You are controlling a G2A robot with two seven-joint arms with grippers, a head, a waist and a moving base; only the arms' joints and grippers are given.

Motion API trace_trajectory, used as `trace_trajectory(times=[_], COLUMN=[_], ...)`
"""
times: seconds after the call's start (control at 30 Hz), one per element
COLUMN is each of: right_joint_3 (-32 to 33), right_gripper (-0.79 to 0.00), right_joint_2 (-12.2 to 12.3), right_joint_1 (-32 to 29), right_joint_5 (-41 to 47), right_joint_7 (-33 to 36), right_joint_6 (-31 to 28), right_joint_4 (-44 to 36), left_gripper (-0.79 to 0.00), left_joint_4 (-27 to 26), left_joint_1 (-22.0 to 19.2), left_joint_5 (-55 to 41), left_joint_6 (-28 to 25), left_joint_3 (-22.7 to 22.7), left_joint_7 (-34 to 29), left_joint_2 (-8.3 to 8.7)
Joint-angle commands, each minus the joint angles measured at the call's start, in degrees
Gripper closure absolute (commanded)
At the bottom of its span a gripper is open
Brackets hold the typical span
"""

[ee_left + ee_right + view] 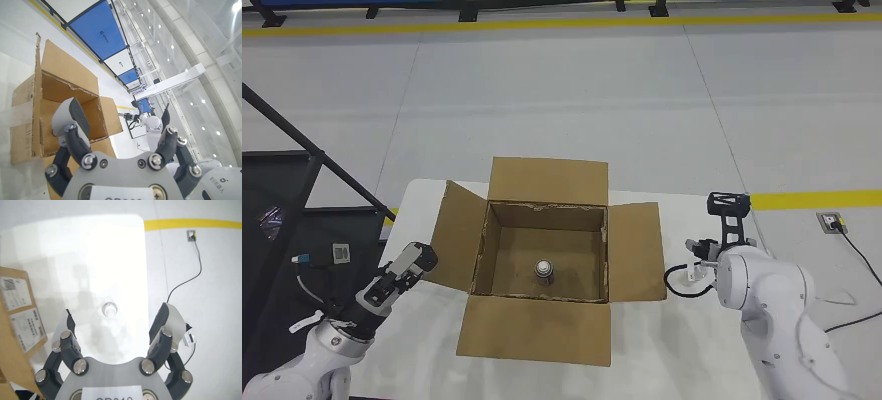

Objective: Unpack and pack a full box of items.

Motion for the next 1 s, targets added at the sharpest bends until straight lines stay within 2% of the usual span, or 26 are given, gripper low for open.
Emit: trace_trajectory(times=[0.0,0.07,0.17,0.3,0.47,0.6,0.77,0.83,0.97], right_joint_3=[-1.03,-5.56,-14.31,-24.82,-35.01,-39.35,-43.94,-45.07,-46.89], right_gripper=[-0.785,-0.785,-0.785,-0.785,-0.785,-0.785,-0.785,-0.785,-0.785], right_joint_2=[-0.32,-1.07,-2.46,-5.27,-9.71,-13.06,-16.4,-17.52,-19.54], right_joint_1=[0.3,2.23,7.93,17.24,26.24,30.7,33.57,33.94,34.1], right_joint_5=[-4.27,-5.7,-5.14,1.92,15.47,28.15,34.77,36.44,36.49], right_joint_7=[0.47,2.3,3.98,2.44,-3.23,-8.23,-10.74,-12.31,-15.55], right_joint_6=[-0.65,-2.49,-6.39,-10.26,-14.5,-20.32,-24.11,-24.34,-20.3], right_joint_4=[-3.94,-7.91,-7.63,0.77,15.54,26.66,37.32,40.92,47.44], left_gripper=[-0.785,-0.785,-0.785,-0.785,-0.785,-0.785,-0.785,-0.785,-0.785], left_joint_4=[-0.29,-0.1,0.5,0.67,0.67,0.67,0.67,0.67,0.67], left_joint_1=[0.46,1.01,1.69,2.66,2.66,2.66,2.66,2.66,2.66], left_joint_5=[0.86,1.91,2.41,2.83,2.83,2.83,2.83,2.83,2.83], left_joint_6=[-0.19,-0.72,-1.31,-1.97,-1.97,-1.97,-1.97,-1.97,-1.97], left_joint_3=[0.34,0.53,0.51,-0.39,-0.39,-0.39,-0.39,-0.39,-0.39], left_joint_7=[0.47,0.89,1.66,2.56,2.56,2.56,2.56,2.56,2.56], left_joint_2=[0.05,0.12,0.22,0.37,0.37,0.37,0.37,0.37,0.37])
